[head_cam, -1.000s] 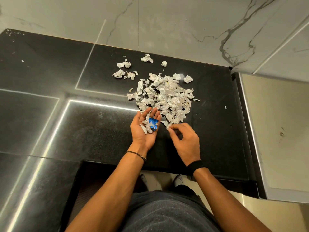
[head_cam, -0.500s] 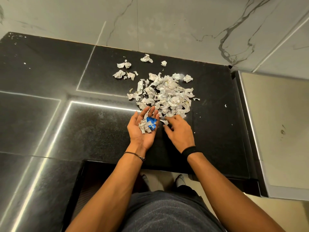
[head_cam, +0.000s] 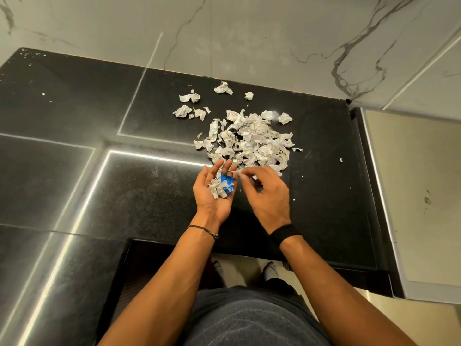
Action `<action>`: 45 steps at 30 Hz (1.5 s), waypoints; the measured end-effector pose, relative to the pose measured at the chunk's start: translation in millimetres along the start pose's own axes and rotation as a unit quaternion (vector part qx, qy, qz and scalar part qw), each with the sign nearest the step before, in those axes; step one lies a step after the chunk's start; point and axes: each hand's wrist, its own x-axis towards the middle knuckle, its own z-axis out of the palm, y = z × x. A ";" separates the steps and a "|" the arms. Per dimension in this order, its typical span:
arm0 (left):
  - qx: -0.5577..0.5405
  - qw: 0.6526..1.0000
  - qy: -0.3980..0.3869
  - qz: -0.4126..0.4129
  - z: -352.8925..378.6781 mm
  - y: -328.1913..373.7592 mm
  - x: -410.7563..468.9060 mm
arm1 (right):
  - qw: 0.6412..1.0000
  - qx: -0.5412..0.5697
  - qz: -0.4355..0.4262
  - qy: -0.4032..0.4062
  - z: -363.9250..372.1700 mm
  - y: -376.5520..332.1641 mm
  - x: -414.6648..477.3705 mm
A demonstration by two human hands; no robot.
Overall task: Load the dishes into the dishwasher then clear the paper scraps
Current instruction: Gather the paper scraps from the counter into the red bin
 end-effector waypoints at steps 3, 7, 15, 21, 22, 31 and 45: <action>0.004 1.000 -0.018 -0.011 8.7 -4.5 2.1 | 0.998 0.025 -0.020 -0.063 4.5 -16.3 3.7; -0.010 0.999 -0.034 -0.022 15.8 -5.7 1.6 | 0.992 0.114 0.027 -0.044 0.5 -20.8 -0.6; -0.051 0.997 -0.063 -0.018 24.3 -14.1 -10.3 | 0.926 0.306 0.208 0.076 4.2 -23.2 9.3; -0.103 0.992 -0.055 0.047 24.0 -15.9 -37.3 | 0.880 0.410 0.232 0.064 10.3 -41.6 6.0; -0.108 0.991 -0.052 0.061 24.0 -17.1 -42.5 | 0.875 0.421 0.231 0.058 9.1 -45.7 3.8; -0.171 0.970 -0.045 0.164 14.4 -39.2 -100.4 | 0.818 0.519 0.247 -0.013 -9.6 -70.6 -41.7; -0.176 0.936 0.136 0.271 -106.1 -67.2 -185.6 | 0.809 0.462 0.291 -0.218 33.3 -63.3 -177.3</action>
